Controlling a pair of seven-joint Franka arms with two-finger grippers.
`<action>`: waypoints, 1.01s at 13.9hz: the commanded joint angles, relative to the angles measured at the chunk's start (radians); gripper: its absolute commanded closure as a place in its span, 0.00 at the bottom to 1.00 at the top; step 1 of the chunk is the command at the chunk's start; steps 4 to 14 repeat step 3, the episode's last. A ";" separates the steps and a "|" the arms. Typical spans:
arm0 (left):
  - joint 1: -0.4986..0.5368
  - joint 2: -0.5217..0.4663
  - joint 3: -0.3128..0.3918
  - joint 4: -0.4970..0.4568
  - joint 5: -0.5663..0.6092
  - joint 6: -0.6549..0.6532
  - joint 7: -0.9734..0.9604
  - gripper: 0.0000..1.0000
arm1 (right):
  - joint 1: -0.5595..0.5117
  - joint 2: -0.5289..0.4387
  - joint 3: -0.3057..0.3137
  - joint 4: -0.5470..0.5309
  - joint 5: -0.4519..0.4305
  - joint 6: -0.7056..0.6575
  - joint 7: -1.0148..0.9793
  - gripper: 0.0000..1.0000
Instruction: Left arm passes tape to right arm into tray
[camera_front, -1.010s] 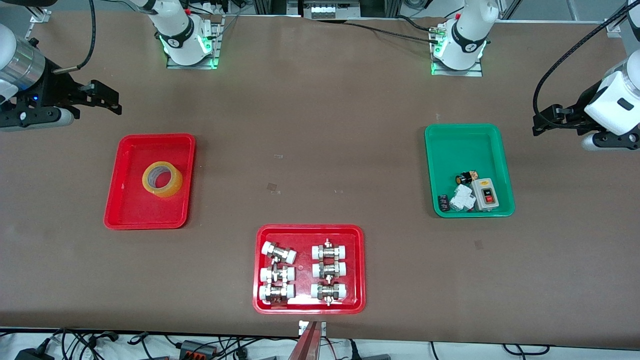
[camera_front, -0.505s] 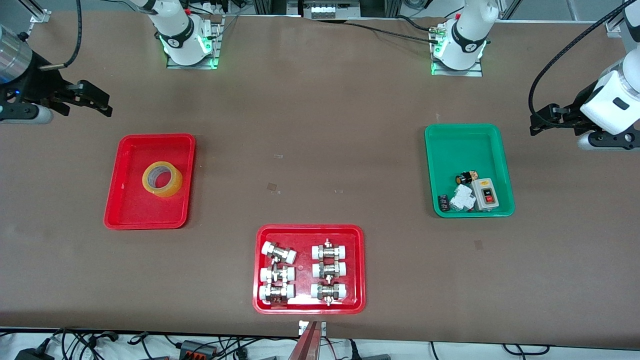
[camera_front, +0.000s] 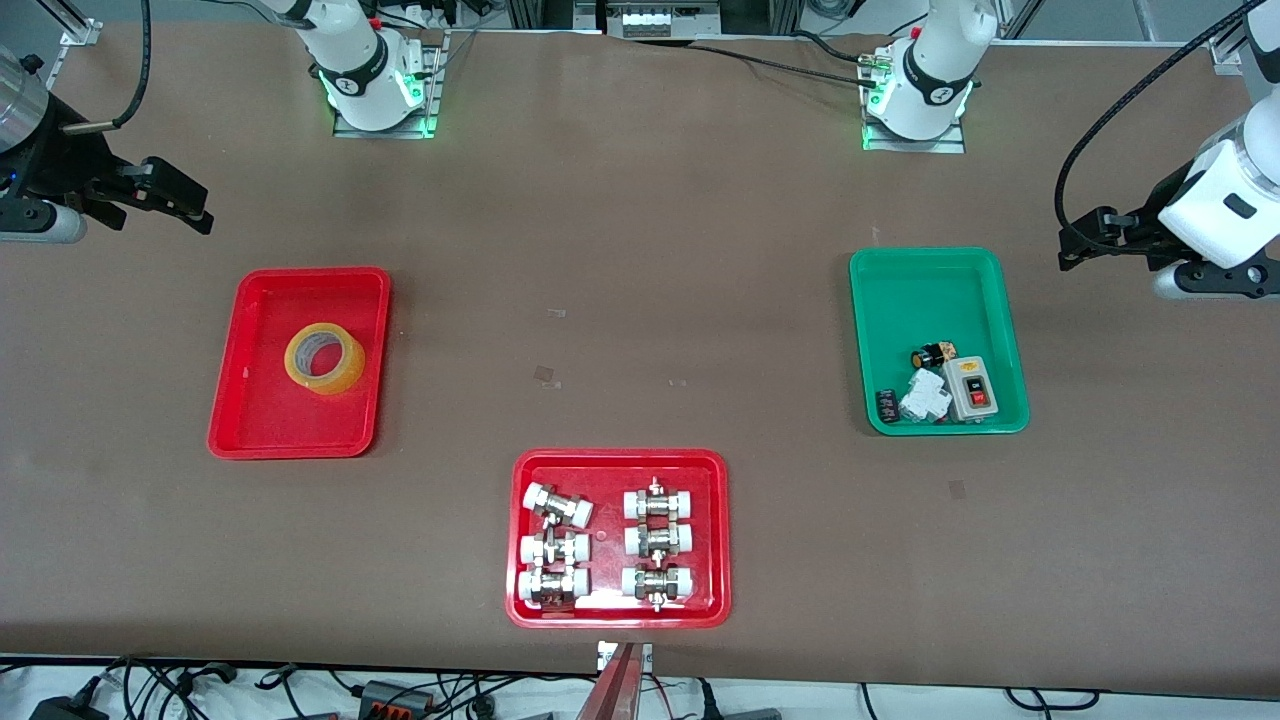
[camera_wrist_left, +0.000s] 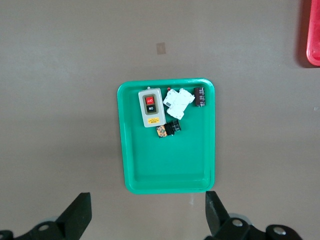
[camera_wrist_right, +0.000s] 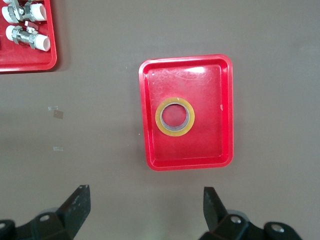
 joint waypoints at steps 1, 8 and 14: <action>0.000 -0.029 -0.001 -0.031 -0.001 0.014 0.020 0.00 | 0.002 0.007 0.002 0.017 -0.010 -0.006 0.010 0.00; 0.000 -0.029 -0.001 -0.030 -0.001 0.014 0.020 0.00 | 0.000 0.007 0.000 0.017 -0.010 -0.006 0.012 0.00; 0.000 -0.029 -0.001 -0.030 -0.001 0.014 0.020 0.00 | 0.000 0.007 0.000 0.017 -0.010 -0.006 0.012 0.00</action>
